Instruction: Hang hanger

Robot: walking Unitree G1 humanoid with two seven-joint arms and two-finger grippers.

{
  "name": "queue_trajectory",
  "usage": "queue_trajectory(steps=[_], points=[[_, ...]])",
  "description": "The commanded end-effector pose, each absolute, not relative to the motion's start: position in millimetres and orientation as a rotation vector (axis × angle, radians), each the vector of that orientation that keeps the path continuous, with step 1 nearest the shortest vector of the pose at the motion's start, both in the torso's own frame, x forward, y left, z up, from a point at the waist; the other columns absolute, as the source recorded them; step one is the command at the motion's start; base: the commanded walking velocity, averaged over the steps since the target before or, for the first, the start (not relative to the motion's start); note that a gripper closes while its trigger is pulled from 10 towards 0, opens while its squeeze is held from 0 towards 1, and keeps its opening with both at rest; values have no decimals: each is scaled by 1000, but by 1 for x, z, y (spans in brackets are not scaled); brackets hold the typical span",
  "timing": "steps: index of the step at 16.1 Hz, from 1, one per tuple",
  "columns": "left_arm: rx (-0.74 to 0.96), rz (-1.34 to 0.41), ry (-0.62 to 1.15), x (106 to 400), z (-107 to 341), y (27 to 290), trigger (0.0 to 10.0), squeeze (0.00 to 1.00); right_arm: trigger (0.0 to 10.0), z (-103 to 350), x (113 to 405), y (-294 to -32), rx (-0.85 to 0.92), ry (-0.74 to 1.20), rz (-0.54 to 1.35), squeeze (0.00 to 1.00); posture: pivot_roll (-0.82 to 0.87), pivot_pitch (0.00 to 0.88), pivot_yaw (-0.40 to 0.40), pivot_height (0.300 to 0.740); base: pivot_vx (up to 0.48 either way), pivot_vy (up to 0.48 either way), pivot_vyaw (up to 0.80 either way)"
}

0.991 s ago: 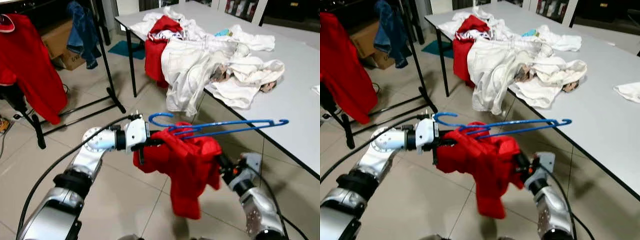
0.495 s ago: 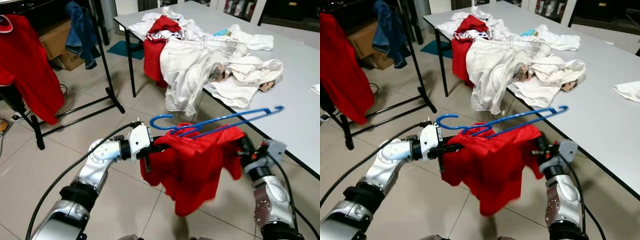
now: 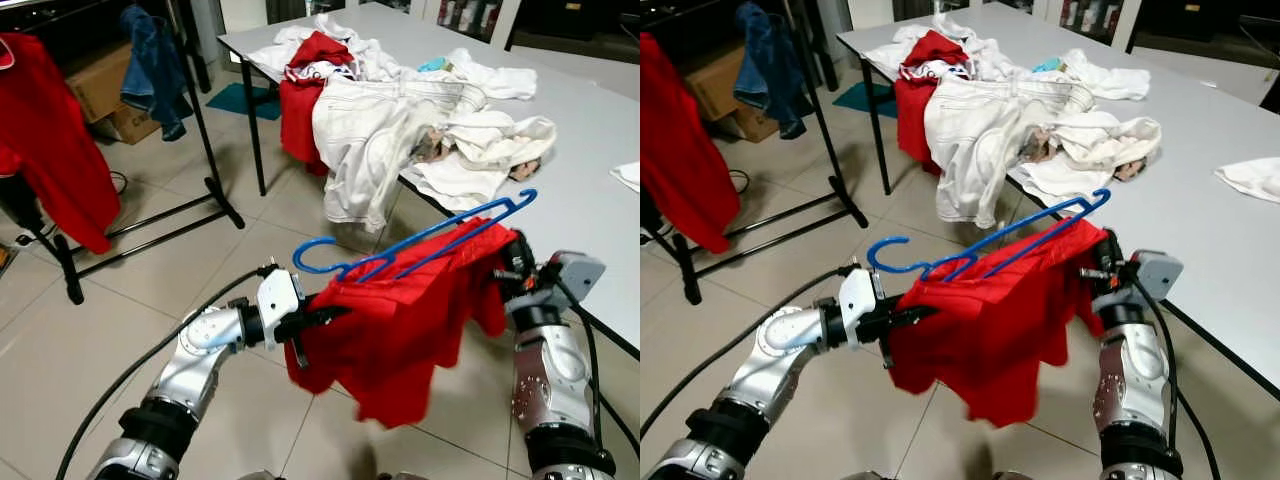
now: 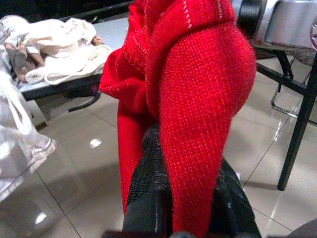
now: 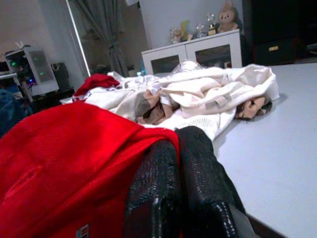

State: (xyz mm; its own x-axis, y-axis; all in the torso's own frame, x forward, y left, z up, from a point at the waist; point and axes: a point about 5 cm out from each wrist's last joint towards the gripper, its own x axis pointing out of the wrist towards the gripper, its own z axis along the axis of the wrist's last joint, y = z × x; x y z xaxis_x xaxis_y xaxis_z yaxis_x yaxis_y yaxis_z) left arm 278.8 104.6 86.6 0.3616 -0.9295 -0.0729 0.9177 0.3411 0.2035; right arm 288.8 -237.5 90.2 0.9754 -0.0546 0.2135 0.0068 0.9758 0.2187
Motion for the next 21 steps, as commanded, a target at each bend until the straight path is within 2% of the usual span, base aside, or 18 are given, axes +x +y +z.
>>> queue_trajectory(steps=[1,3,7,9,12,16,17,18,21], points=[[204,-1171,-57,278,87,109,10000,0,0,106,290,-253,208,-293,-104,0,-135,0,48,740,0,0,0],[111,-1109,3,276,79,108,10000,0,0,119,293,-256,200,-338,-129,0,-133,0,49,740,0,0,0],[52,-989,52,278,71,110,10000,0,0,132,294,-261,175,-386,-196,0,-136,0,53,740,0,0,0],[-4,-1011,104,273,65,109,10000,0,0,141,296,-261,188,-417,-206,0,-140,0,56,740,0,0,0],[8,-1031,117,268,61,107,10000,0,0,148,300,-252,207,-430,-137,0,-147,0,58,740,0,0,0],[109,-1107,95,271,69,108,10000,0,0,125,293,-230,228,-308,58,0,-144,0,56,740,0,0,0],[155,-1146,87,269,71,109,10000,0,6549,119,291,-229,217,-278,65,0,-144,0,56,740,0,0,0],[183,-1171,80,269,73,111,10000,0,10000,111,289,-232,210,-246,46,0,-139,0,52,740,0,0,0],[258,-1236,49,269,82,116,10000,0,10000,93,281,-243,193,-152,17,0,-140,0,50,740,0,0,0]])
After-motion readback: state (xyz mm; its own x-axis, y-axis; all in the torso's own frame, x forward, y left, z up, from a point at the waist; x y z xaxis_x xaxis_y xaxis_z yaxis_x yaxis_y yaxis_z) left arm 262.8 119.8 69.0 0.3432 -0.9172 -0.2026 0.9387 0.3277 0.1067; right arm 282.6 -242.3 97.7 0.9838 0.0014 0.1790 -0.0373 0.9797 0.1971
